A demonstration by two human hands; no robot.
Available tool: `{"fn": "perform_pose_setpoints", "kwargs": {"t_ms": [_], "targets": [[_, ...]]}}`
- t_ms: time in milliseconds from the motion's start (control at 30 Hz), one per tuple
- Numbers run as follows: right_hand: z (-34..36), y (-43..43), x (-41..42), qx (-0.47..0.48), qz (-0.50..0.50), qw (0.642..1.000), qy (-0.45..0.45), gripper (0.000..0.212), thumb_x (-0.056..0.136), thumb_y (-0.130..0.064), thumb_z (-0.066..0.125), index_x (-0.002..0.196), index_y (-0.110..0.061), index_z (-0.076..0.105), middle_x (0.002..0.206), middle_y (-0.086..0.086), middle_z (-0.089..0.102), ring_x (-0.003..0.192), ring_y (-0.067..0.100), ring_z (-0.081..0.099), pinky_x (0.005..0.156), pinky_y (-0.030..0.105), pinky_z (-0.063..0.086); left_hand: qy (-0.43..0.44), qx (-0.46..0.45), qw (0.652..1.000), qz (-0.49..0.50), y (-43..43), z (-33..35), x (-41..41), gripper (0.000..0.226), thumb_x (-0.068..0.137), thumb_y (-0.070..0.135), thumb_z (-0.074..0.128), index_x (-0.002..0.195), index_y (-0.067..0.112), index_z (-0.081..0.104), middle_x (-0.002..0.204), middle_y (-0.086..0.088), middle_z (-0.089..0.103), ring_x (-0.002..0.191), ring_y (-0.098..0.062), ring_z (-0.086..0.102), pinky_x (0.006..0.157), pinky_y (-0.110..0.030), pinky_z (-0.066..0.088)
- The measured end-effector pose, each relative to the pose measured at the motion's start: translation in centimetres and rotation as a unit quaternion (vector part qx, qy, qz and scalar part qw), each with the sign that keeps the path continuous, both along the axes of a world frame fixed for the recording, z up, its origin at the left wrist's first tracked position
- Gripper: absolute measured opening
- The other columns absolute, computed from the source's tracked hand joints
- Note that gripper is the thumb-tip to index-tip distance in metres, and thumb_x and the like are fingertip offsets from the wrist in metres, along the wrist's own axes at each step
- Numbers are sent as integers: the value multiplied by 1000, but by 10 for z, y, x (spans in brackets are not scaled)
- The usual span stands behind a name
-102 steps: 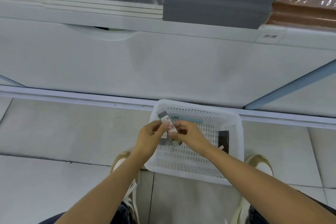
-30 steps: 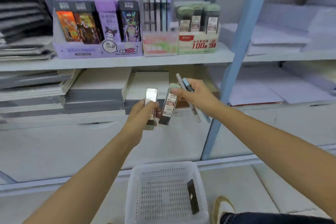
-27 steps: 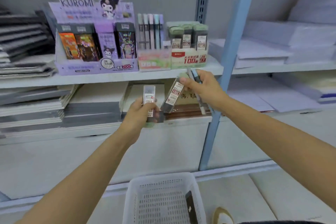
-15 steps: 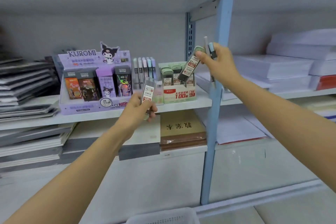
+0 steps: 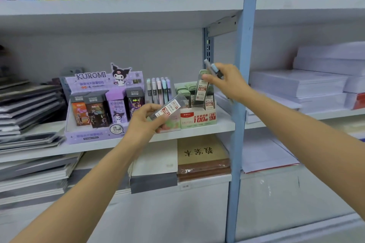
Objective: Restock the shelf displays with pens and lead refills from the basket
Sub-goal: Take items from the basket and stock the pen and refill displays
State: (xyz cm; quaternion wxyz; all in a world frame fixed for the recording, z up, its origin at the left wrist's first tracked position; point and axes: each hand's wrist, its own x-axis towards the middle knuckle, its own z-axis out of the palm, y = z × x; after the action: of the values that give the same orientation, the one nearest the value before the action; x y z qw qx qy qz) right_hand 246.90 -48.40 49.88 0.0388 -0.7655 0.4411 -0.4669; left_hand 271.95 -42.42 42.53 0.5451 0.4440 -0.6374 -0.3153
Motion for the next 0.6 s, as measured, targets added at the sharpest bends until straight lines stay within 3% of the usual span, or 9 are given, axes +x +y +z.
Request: {"fn": "perform_pose_setpoints", "kwargs": {"t_ms": [167, 300, 433, 533, 600], "targets": [[-8, -9, 3, 69, 20, 994, 84, 29, 90, -36, 64, 77, -11, 55, 66, 4, 51, 59, 15, 43, 58, 28, 35, -12, -18, 998, 51, -4, 8, -2, 26, 84, 8, 72, 105, 9, 57, 113, -9, 64, 57, -7, 64, 53, -17, 51], [-15, -16, 7, 85, -4, 991, 108, 27, 87, -34, 69, 79, -11, 58, 75, 14, 62, 62, 19, 51, 58, 31, 39, -9, -33, 997, 76, -7, 16, -5, 32, 80, 10, 76, 104, 14, 56, 104, -9, 67, 83, -29, 69, 75, -40, 59], [-18, -16, 12, 69, -7, 997, 39, 32, 83, -31, 73, 110, -18, 63, 83, 1, 65, 75, 19, 64, 66, 32, 53, -8, -41, 995, 93, -12, 22, -12, 33, 79, 9, 77, 102, 16, 55, 98, -8, 69, 90, -28, 67, 82, -45, 57], [-15, -11, 13, 66, 20, 996, -54, 21, 85, -31, 71, 102, -18, 67, 69, -1, 55, 77, 25, 65, 71, 36, 56, -5, -56, 994, 90, -14, 26, -19, 31, 78, 8, 78, 100, 14, 57, 94, -5, 71, 83, -25, 67, 79, -40, 58], [-10, -4, 12, 58, 62, 991, -101, 14, 86, -32, 70, 96, -21, 71, 66, -7, 61, 80, 15, 68, 76, 33, 55, -10, -72, 994, 80, -15, 29, -24, 28, 77, 9, 79, 98, 12, 60, 91, -4, 71, 82, -25, 67, 76, -35, 58]]}}
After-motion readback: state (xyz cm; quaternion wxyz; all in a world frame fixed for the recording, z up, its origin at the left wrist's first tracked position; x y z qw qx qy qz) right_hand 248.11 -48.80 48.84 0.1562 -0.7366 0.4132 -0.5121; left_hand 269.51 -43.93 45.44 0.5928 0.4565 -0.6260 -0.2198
